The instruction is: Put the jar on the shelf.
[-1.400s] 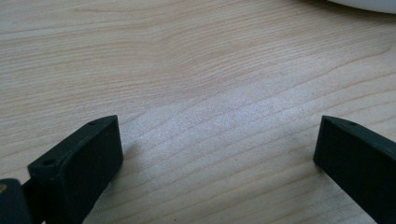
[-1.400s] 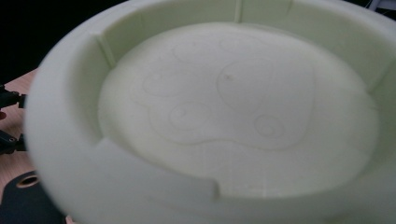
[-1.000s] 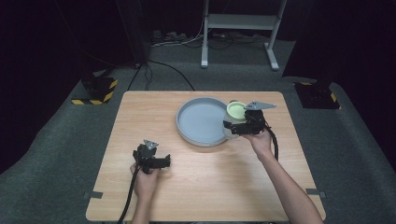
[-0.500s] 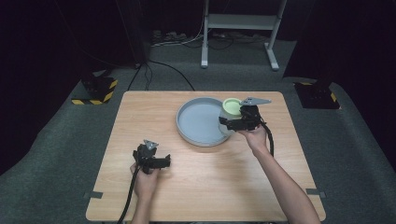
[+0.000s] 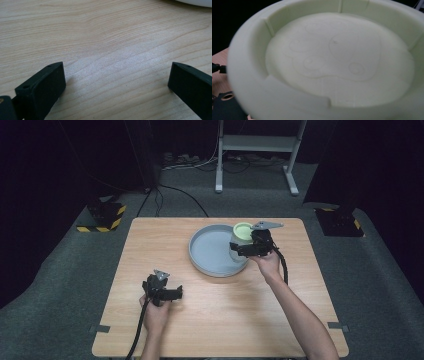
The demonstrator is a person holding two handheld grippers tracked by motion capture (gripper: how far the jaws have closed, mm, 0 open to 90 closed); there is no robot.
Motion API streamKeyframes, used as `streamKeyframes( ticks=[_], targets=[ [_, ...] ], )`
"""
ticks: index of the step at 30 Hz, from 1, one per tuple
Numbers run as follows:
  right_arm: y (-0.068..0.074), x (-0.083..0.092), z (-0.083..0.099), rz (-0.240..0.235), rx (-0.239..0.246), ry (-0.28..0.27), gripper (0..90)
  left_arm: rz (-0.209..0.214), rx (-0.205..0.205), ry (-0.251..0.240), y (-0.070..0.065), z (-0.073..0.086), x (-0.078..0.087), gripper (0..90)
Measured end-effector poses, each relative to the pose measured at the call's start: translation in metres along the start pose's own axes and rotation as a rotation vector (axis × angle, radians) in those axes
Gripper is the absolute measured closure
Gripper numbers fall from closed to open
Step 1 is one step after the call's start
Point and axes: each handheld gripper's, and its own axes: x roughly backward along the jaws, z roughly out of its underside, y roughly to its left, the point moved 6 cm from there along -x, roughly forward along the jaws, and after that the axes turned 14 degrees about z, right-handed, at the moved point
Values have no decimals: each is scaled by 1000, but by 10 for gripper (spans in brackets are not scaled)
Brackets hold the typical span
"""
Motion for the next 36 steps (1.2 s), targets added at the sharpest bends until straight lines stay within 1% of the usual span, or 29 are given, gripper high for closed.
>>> streamKeyframes(
  ticks=[7,15,20,27,33,36],
  targets=[
    [0,-9,-5,14,-4,-4,109,0,-1,1,0,0,0,14],
    [3,-15,-8,25,-2,-4,109,0,-1,1,0,0,0,14],
    [2,-22,-7,42,-18,0,110,0,0,0,0,0,0,14],
    [3,-31,-5,45,-27,15,110,0,-1,1,0,0,0,14],
    [8,-37,-3,43,-21,22,110,0,-1,1,0,0,0,14],
    [9,-40,-2,56,-5,25,110,0,-1,1,0,0,0,14]
  ],
)
